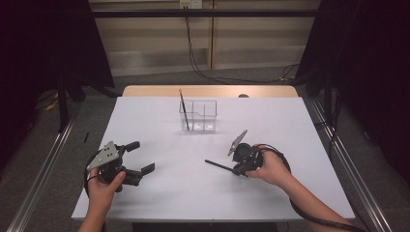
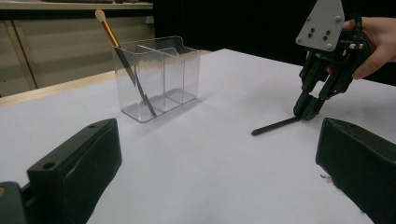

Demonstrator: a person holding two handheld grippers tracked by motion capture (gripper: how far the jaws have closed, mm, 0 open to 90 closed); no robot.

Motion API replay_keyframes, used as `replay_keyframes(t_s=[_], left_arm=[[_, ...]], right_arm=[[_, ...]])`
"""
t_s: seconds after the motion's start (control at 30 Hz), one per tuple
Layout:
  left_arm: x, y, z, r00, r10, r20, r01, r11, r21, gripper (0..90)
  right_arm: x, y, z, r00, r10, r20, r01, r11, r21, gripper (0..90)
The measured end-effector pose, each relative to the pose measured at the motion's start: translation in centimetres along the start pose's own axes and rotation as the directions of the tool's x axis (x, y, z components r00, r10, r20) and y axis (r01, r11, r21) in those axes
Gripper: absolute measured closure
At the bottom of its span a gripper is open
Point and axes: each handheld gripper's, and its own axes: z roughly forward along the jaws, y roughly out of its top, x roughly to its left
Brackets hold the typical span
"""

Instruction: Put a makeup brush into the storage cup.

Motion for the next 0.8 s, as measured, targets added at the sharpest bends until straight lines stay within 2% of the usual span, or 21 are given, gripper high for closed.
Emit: replay_keyframes(t_s=[0.1, 0.2, 0.4, 0.47, 0.6, 0.8], left_arm=[[-0.02, -0.01, 0.07, 1.0000, -0.004, 0.001, 0.004, 1.0000, 0.002, 0.3], [0.01, 0.00, 0.14, 1.0000, -0.002, 0.001, 0.002, 1.0000, 0.003, 0.3], [-0.06, 0.02, 0.20, 1.0000, -0.003, 0.006, 0.003, 1.0000, 0.001, 0.3], [-0.02, 0.00, 0.19, 1.0000, -0.005, 0.003, 0.005, 1.0000, 0.002, 0.3], [0.01, 0.03, 0.20, 1.0000, -0.008, 0.003, 0.008, 1.0000, -0.003, 0.3], [-0.19, 0.17, 0.45, 0.9999, -0.007, 0.012, 0.007, 1.0000, -0.005, 0.3]], right_arm=[[0.06, 0.37, 0.12, 0.9999, -0.001, 0.014, 0.001, 1.000, 0.006, 77.8], [0.24, 0.62, 0.19, 0.9998, -0.010, 0.015, 0.009, 1.000, 0.020, 84.8], [0.34, 0.83, 0.13, 0.9997, -0.012, 0.019, 0.012, 0.999, 0.040, 85.1], [0.19, 0.68, 0.15, 0.9998, -0.019, 0.009, 0.019, 1.000, 0.023, 85.1], [0.24, 0.55, -0.10, 0.9997, -0.002, -0.025, 0.002, 1.000, 0.011, 85.1], [0.14, 0.45, -0.66, 0.9991, -0.007, -0.042, 0.006, 1.000, -0.023, 85.1]])
